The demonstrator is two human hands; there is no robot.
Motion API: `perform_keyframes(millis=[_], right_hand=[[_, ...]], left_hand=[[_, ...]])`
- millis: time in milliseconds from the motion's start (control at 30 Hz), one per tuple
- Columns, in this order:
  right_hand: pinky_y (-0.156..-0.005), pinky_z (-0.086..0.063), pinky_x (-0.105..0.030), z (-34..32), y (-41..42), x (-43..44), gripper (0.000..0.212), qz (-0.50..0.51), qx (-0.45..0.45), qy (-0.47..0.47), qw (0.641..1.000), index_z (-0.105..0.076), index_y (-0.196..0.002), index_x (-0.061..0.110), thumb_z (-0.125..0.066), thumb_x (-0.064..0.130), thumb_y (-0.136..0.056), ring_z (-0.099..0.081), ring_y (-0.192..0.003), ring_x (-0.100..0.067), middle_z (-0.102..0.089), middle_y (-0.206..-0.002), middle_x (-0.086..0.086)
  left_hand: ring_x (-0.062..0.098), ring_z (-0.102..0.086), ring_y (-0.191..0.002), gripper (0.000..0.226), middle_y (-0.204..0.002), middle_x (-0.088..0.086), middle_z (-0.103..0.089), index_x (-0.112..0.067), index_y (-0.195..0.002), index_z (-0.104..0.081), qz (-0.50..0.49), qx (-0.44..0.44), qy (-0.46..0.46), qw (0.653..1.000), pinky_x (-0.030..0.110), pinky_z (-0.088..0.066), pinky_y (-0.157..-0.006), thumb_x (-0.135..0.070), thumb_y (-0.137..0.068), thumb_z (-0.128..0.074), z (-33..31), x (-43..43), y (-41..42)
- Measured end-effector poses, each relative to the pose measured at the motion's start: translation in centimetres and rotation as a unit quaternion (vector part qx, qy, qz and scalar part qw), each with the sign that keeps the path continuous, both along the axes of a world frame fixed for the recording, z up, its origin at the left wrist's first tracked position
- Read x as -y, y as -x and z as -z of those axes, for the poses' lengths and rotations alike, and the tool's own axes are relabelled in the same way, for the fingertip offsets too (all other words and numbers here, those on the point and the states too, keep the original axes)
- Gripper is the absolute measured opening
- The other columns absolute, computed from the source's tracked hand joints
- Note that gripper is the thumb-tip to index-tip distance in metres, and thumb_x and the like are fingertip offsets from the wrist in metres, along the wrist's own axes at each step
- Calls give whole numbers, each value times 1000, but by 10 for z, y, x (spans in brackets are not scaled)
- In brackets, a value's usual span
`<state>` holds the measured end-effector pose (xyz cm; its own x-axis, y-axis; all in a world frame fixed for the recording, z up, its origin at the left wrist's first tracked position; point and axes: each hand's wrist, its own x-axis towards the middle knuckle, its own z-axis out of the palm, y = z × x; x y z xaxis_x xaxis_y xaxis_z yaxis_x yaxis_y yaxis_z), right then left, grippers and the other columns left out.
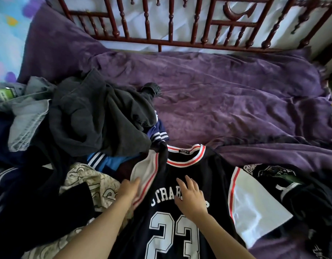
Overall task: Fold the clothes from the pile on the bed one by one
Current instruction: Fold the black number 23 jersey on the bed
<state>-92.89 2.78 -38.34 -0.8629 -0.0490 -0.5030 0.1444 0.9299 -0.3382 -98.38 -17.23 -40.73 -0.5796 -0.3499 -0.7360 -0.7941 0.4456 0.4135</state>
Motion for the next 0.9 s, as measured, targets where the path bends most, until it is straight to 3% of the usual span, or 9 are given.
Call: perform_keyframes(millis=[100, 167, 200, 267, 367, 533, 667, 800, 900], right_hand=[[-113, -21, -40, -2, 8, 16, 61, 10, -8, 16, 1000, -16, -149, 26, -42, 38, -96, -7, -145, -22, -9, -157, -4], [-112, -22, -39, -4, 9, 25, 60, 20, -8, 26, 999, -18, -149, 25, -43, 37, -96, -9, -144, -22, -11, -156, -4], [-113, -22, -39, -4, 9, 28, 59, 26, -6, 32, 999, -18, -148, 24, -43, 37, -96, -10, -144, -22, -13, -156, -4], [-113, -21, -38, -4, 8, 33, 58, 48, 6, 48, 998, -20, -148, 24, -43, 36, -96, -12, -143, -24, -15, -155, -5], [-114, -21, -36, -1, 2, 36, 59, 93, 49, 71, 992, -18, -148, 24, -44, 35, -96, -12, -144, -26, -14, -156, -7], [-116, -22, -38, 6, -13, 34, 60, 120, 85, 85, 985, -18, -149, 24, -45, 34, -95, -12, -144, -24, -16, -156, -6], [-114, -21, -36, 11, -16, 33, 60, 127, 87, 85, 984, -17, -149, 25, -44, 33, -96, -11, -145, -22, -12, -157, -3], [-114, -24, -35, 18, -17, 31, 58, 149, 85, 94, 981, -18, -148, 24, -43, 33, -96, -13, -144, -21, -15, -156, -3], [-113, -26, -34, 20, -19, 30, 57, 159, 83, 95, 979, -20, -148, 23, -43, 33, -97, -15, -144, -19, -17, -155, -2]], left_hand=[[17, -48, -47, 24, -52, 8, -58, 4, -79, -59, -48, 45, -70, 995, 18, -30, -38, -18, -87, -63, 1, -5, 2], [12, -49, -35, 13, -49, 11, -56, 8, -78, -61, -11, 56, -61, 997, 14, -24, -30, -3, -83, -60, 3, -7, 2], [15, -59, -44, 16, -60, 17, -62, 12, -89, -63, 8, 48, -59, 997, 15, -31, -32, -2, -83, -58, 2, -8, 2], [27, -68, -88, 28, -99, 23, -67, 11, -106, -62, 39, 16, -48, 998, 25, -51, -61, -6, -84, -59, 3, -8, 3], [34, -56, -110, 45, -117, 19, -60, 1, -119, -52, 56, -15, -37, 998, 36, -48, -91, -19, -81, -67, 4, -12, -1], [34, -53, -113, 64, -130, 18, -50, -5, -136, -34, 13, -24, -25, 999, 32, -45, -79, -21, -81, -64, 8, -13, -4], [37, -53, -110, 73, -129, 23, -49, -3, -141, -25, -135, -14, -84, 987, 37, -48, -85, -12, -80, -64, 16, -11, 1], [38, -54, -109, 77, -126, 24, -51, 4, -139, -26, -196, 9, -53, 979, 37, -44, -78, -14, -78, -69, 20, -14, 3], [35, -61, -94, 59, -111, 24, -60, 7, -128, -45, -266, 11, -115, 957, 37, -49, -75, -10, -76, -69, 25, -14, 9]])
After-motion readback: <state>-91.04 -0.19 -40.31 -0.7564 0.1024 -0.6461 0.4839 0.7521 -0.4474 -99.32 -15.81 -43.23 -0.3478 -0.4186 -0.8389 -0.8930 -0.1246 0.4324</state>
